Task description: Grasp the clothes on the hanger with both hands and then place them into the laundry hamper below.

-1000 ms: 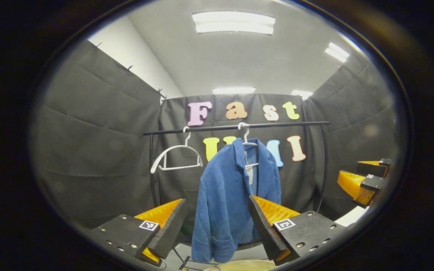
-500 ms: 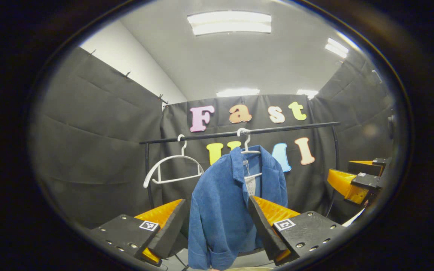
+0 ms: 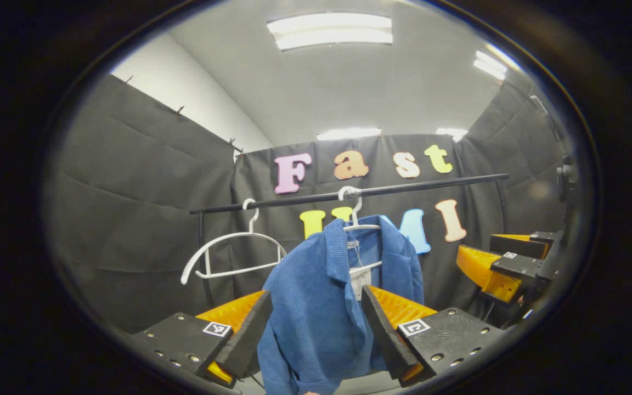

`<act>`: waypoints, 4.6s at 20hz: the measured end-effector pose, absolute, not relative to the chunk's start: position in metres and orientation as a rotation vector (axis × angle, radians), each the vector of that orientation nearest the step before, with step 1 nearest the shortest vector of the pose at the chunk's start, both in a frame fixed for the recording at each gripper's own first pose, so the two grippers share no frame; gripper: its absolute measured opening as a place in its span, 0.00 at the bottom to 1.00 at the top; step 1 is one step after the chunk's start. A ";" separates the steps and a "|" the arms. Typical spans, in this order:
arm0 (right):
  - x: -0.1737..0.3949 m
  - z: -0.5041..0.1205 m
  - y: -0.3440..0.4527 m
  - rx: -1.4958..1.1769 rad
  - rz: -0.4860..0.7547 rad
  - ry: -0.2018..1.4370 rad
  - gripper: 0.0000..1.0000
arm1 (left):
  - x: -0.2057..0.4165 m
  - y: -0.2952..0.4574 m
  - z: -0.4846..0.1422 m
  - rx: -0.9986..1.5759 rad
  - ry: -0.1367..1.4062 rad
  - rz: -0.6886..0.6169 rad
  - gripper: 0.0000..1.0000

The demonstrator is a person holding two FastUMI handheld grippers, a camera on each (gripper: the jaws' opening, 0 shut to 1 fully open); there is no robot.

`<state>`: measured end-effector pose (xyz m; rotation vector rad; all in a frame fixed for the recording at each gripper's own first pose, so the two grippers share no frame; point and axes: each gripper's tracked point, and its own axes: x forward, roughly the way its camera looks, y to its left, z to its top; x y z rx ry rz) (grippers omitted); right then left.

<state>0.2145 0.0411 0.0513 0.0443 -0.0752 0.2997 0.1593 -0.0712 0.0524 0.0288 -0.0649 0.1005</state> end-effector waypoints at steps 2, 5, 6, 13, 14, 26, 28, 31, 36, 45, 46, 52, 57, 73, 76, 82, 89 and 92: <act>0.226 0.047 0.045 0.053 0.315 -0.064 0.94 | 0.174 -0.078 0.051 0.023 -0.063 0.099 0.93; 0.243 0.036 0.049 0.059 0.334 -0.040 0.94 | 0.196 -0.091 0.042 0.027 -0.047 0.097 0.93; 0.249 0.032 0.051 0.059 0.341 -0.034 0.94 | 0.203 -0.094 0.037 0.024 -0.038 0.097 0.93; 0.283 0.007 0.069 0.078 0.423 0.007 0.95 | 0.245 -0.100 0.013 0.004 -0.006 0.143 0.93; 0.289 0.005 0.071 0.085 0.434 0.010 0.95 | 0.250 -0.099 0.010 0.005 0.001 0.154 0.93; 0.350 -0.043 0.112 0.073 0.534 0.082 0.95 | 0.297 -0.082 -0.037 0.039 0.093 0.252 0.94; 0.354 -0.052 0.116 0.063 0.542 0.103 0.95 | 0.300 -0.081 -0.039 0.059 0.096 0.259 0.94; 0.361 -0.065 0.120 0.058 0.537 0.125 0.94 | 0.303 -0.081 -0.041 0.077 0.104 0.265 0.94; 0.369 -0.074 0.118 0.083 0.523 0.147 0.94 | 0.298 -0.077 -0.050 0.074 0.129 0.273 0.87; 0.384 -0.068 0.118 0.098 0.487 0.144 0.28 | 0.303 -0.070 -0.051 0.092 0.138 0.290 0.63; 0.384 -0.064 0.115 0.101 0.481 0.126 0.13 | 0.304 -0.072 -0.051 0.085 0.139 0.284 0.52; 0.381 -0.052 0.106 0.079 0.486 0.086 0.02 | 0.296 -0.065 -0.045 0.048 0.117 0.294 0.01; 0.371 -0.033 0.093 0.062 0.462 0.026 0.02 | 0.277 -0.067 -0.029 0.042 0.096 0.269 0.01; 0.359 0.072 0.065 0.100 0.418 -0.204 0.02 | 0.242 -0.057 0.068 0.083 -0.061 0.235 0.02; 0.361 0.087 0.062 0.070 0.407 -0.254 0.02 | 0.236 -0.047 0.081 0.097 -0.077 0.249 0.02; 0.376 0.099 0.056 0.031 0.384 -0.306 0.02 | 0.234 -0.014 0.108 0.152 -0.115 0.283 0.01; 0.405 0.096 0.043 -0.008 0.340 -0.321 0.02 | 0.238 0.016 0.113 0.216 -0.111 0.288 0.01; 0.416 0.088 0.036 -0.035 0.322 -0.315 0.02 | 0.239 0.027 0.112 0.225 -0.107 0.283 0.02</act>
